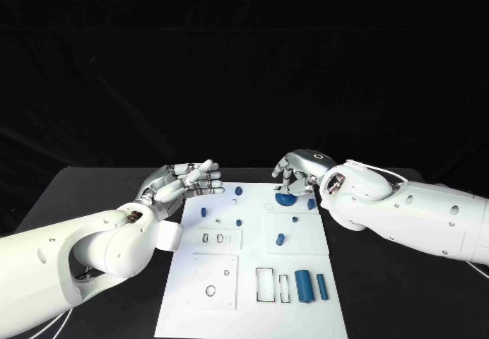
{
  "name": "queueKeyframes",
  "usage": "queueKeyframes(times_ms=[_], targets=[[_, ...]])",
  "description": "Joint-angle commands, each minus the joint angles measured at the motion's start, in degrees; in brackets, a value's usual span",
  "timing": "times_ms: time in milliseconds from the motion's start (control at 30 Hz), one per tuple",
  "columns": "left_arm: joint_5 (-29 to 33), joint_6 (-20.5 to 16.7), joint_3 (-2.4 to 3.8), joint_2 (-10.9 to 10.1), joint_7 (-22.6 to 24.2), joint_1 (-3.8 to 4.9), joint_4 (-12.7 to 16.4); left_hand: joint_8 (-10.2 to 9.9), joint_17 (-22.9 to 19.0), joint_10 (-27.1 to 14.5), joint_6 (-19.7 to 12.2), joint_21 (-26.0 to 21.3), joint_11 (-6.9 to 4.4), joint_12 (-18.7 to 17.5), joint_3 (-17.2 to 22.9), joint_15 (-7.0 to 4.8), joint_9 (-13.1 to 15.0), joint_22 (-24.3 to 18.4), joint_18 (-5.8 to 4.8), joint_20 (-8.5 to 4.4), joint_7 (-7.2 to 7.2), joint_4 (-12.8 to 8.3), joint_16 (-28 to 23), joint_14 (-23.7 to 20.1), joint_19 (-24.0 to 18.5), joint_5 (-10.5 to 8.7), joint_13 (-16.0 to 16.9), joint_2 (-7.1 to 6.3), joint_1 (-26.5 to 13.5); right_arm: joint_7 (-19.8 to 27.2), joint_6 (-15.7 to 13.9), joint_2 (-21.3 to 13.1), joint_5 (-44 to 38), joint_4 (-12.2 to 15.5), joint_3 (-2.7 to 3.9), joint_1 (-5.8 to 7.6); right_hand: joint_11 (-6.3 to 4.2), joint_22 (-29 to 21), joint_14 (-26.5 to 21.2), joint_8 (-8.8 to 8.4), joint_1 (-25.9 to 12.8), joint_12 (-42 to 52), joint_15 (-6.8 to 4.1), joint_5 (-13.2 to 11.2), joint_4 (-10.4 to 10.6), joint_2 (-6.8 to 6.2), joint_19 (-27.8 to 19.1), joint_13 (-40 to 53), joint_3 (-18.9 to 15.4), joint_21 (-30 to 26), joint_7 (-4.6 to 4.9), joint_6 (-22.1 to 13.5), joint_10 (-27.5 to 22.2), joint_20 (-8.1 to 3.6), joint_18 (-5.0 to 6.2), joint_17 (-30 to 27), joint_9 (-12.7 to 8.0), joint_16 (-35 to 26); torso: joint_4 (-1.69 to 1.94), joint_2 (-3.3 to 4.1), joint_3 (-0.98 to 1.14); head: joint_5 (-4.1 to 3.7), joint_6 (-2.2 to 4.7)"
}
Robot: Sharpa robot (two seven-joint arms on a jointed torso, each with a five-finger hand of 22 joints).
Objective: Assemble the parts on the task board
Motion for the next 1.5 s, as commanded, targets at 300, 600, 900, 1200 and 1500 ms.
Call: queueKeyframes(times_ms=[300, 600, 900, 1200, 1500], targets=[[0.0, 1.4, 0.04, 0.2, -0.1, 0.08, -0.8, -0.5, 0.1, 0.0, 0.1, 0.0, 0.4, -0.5, -0.1, 0.47, 0.0, -0.1, 0.67, 0.06, 0.28, -0.2, -0.4, -0.3, 0.0, 0.06, -0.1, 0.31, 0.5, -4.7, 7.9, -1.1, 3.6, -2.1, 0.05, 0.21, 0.15, 4.7, 3.6, 7.74, 2.6, 53.0, -0.02, 1.8, 4.9, 2.03, 2.7, 52.7, -11.0, 2.3, -0.06, -5.7, 1.1, 0.01, -1.03, 16.3, 3.0, 11.0, -0.33, -0.41, 0.18, -0.34, -0.28], [0.0, 1.5, 0.04, 0.1, -0.2, 0.08, -1.0, -0.5, 0.1, 0.0, 0.1, 0.0, 0.4, -0.5, -0.1, 0.48, 0.0, -0.1, 0.66, 0.07, 0.28, -0.2, -0.4, -0.3, 0.0, 0.06, -0.1, 0.32, 0.5, -5.4, 8.7, 0.6, 4.3, -4.1, 0.04, -0.28, 1.1, 10.0, 5.8, 11.02, 3.8, 65.0, 0.98, 2.1, 6.7, 2.53, 5.9, 68.2, -14.0, 5.8, 0.83, -9.7, 11.8, 0.89, -2.05, 28.6, 3.8, 17.6, -0.42, -0.32, 0.14, -0.43, -0.59], [0.0, 1.6, 0.04, 0.1, -0.3, 0.09, -1.1, -0.5, 0.1, 0.0, 0.1, 0.0, 0.41, -0.6, -0.1, 0.49, 0.0, -0.2, 0.66, 0.08, 0.28, -0.2, -0.5, -0.3, 0.0, 0.06, -0.1, 0.32, 0.5, -4.8, 9.3, 1.9, 5.1, -5.3, 0.02, -1.16, 1.31, 11.0, 6.0, 11.64, 4.0, 65.4, 1.19, 2.2, 7.0, 2.7, 6.5, 68.9, -14.5, 6.5, 1.03, -10.5, 12.2, 1.11, -2.26, 29.2, 3.9, 17.9, -0.48, -0.35, 0.14, -0.93, -0.95], [0.0, 1.6, 0.03, 0.4, -0.4, 0.08, -2.0, -0.5, 0.1, 0.0, 0.2, 0.0, 0.41, -0.6, -0.1, 0.49, 0.0, -0.2, 0.66, 0.08, 0.28, -0.2, -0.5, -0.3, -0.1, 0.06, -0.1, 0.33, 0.5, -4.3, 9.6, 2.4, 5.1, -5.5, 0.02, -1.66, 1.35, 11.2, 6.0, 11.95, 3.9, 65.5, 1.25, 2.3, 7.3, 2.86, 6.6, 69.0, -14.6, 6.5, 1.04, -10.6, 12.3, 1.17, -2.28, 29.2, 4.0, 17.9, -0.46, -0.38, 0.11, -1.15, -1.3], [0.0, 1.6, 0.03, 0.5, -0.4, 0.07, -2.1, -0.6, 0.1, 0.0, 0.2, 0.0, 0.42, -0.6, 0.0, 0.5, 0.0, -0.2, 0.66, 0.09, 0.31, -0.2, -0.5, -0.4, -0.1, 0.05, -0.1, 0.36, 0.5, -4.1, 9.5, 3.0, 5.0, -6.2, 0.02, -1.8, 1.34, 11.0, 6.0, 12.52, 3.9, 65.5, 1.27, 2.7, 7.7, 3.53, 6.4, 68.9, -14.6, 6.4, 1.01, -10.5, 12.2, 1.24, -2.21, 29.2, 4.1, 17.9, -0.34, -0.36, 0.14, -1.25, -1.78]])
